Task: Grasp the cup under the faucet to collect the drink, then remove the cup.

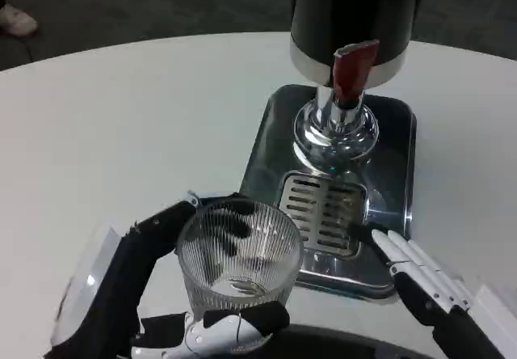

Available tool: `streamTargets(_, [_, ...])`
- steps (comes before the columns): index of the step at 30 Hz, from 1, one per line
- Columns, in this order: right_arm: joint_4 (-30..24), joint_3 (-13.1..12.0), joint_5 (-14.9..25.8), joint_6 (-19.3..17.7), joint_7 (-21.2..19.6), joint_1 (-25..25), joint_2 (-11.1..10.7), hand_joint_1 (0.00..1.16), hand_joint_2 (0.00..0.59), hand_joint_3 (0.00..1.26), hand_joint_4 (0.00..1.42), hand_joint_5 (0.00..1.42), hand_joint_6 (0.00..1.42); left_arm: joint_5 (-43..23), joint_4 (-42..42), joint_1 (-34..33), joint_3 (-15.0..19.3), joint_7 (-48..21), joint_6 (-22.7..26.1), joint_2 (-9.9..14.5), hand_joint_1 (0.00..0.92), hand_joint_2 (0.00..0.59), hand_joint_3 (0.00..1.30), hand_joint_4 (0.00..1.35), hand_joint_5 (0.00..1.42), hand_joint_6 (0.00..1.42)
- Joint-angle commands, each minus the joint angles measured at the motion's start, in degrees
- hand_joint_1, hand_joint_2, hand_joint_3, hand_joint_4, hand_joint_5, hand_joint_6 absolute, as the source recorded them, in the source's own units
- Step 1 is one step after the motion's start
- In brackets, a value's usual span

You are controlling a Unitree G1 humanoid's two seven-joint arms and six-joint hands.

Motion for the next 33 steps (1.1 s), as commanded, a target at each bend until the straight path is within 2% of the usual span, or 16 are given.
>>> streamTargets(1, [0.0,0.4,-0.2,-0.2,0.2,0.0,0.1,0.69,0.488,0.04,0.00,0.00,0.00,-0.3,-0.2,-0.7,0.2,0.6,0.1,0.1,0.624,0.047,0.75,0.86,0.98,0.88])
streamTargets(10, [0.4,0.8,-0.3,0.1,0.3,-0.4,0.1,0.69,0.488,0.04,0.00,0.00,0.00,-0.7,1.6,-1.3,2.2,1.1,-0.3,0.5,0.624,0.047,0.75,0.86,0.98,0.88])
streamTargets(18, [0.4,0.9,-0.3,0.1,0.0,-0.2,0.3,0.69,0.488,0.04,0.00,0.00,0.00,-0.5,6.2,-5.8,5.1,1.9,-1.1,2.3,0.620,0.042,0.75,0.86,0.98,0.88])
streamTargets(23, [0.4,0.6,-0.1,-0.1,0.0,0.2,0.2,0.69,0.488,0.04,0.00,0.00,0.00,5.3,11.0,-10.0,7.2,6.0,-4.4,4.2,0.610,0.037,0.75,0.88,0.99,0.90])
streamTargets(28, [0.3,0.5,0.1,-0.2,0.0,0.2,0.2,0.69,0.488,0.04,0.00,0.00,0.00,7.8,17.8,-15.5,6.5,9.1,-4.5,5.0,0.604,0.034,0.75,0.87,0.99,0.90])
streamTargets(33, [-0.2,0.3,0.2,-0.3,0.0,0.6,0.2,0.69,0.488,0.04,0.00,0.00,0.00,9.3,22.4,-19.6,4.2,10.8,-3.6,3.9,0.597,0.035,0.75,0.88,0.99,0.90])
